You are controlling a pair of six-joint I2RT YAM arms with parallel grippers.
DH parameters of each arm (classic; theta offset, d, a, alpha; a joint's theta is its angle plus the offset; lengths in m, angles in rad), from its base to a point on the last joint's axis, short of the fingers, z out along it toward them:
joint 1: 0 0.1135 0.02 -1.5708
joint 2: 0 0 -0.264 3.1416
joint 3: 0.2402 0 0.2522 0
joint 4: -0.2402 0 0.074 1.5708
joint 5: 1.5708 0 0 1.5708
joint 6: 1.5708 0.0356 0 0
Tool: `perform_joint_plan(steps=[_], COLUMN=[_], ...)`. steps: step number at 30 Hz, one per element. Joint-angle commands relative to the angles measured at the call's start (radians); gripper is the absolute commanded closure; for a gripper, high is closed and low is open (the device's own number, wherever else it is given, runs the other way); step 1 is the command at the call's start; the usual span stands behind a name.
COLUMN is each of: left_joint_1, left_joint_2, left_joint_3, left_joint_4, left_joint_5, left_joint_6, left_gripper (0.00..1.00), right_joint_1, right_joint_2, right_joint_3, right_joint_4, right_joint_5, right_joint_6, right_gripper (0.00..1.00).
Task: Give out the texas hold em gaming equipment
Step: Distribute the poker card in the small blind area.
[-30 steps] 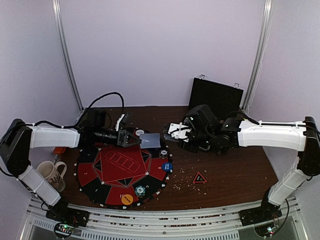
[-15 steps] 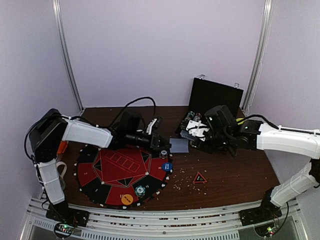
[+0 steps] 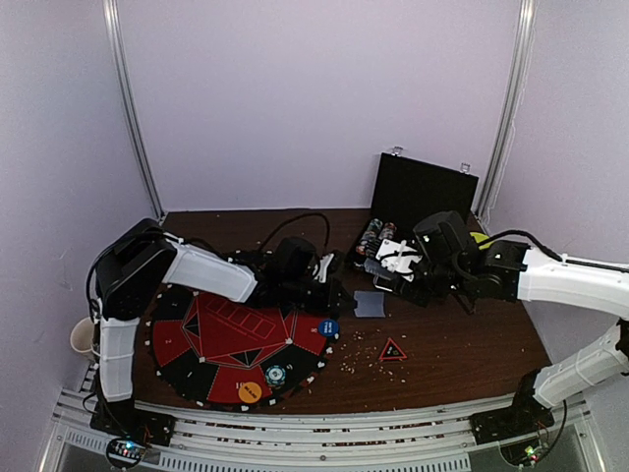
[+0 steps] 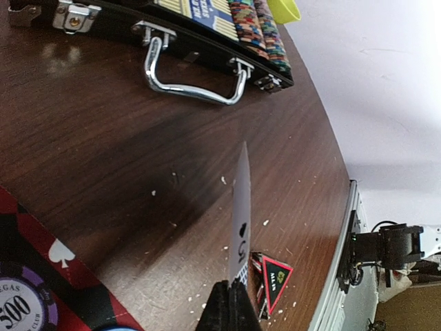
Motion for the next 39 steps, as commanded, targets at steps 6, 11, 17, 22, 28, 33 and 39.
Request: perform_joint_plan(steps=[6, 11, 17, 22, 28, 33, 39], left_joint_1=[0.004, 0.003, 0.002, 0.002, 0.0, 0.0, 0.0], left_joint_2=[0.055, 0.073, 0.079, 0.074, 0.031, -0.018, -0.152], left_joint_3=[0.076, 0.115, 0.128, 0.128, 0.098, 0.093, 0.043], left_joint_4=[-0.106, -0.176, -0.24, -0.277, -0.23, -0.228, -0.184], left_joint_5=[-0.08, -0.09, -0.106, -0.137, -0.128, -0.121, -0.083], left_joint_6=[0.05, 0.107, 0.175, 0.204, 0.208, 0.217, 0.224], left_gripper=[1.0, 1.0, 1.0, 1.0, 0.73, 0.71, 0.71], right_joint_1=[-0.004, -0.004, -0.004, -0.004, -0.004, -0.004, -0.004], right_joint_2=[-0.016, -0.011, -0.003, 0.002, 0.003, -0.007, -0.014], right_joint_3=[-0.006, -0.004, -0.001, -0.003, -0.002, -0.004, 0.007], right_joint_4=[0.01, 0.01, 0.008, 0.01, 0.004, 0.004, -0.002], right_joint_5=[0.009, 0.007, 0.005, 0.005, 0.008, 0.006, 0.007], right_joint_6=[0.009, 0.008, 0.009, 0.007, 0.008, 0.004, 0.0], right_gripper=[0.51, 0.51, 0.51, 0.51, 0.51, 0.51, 0.51])
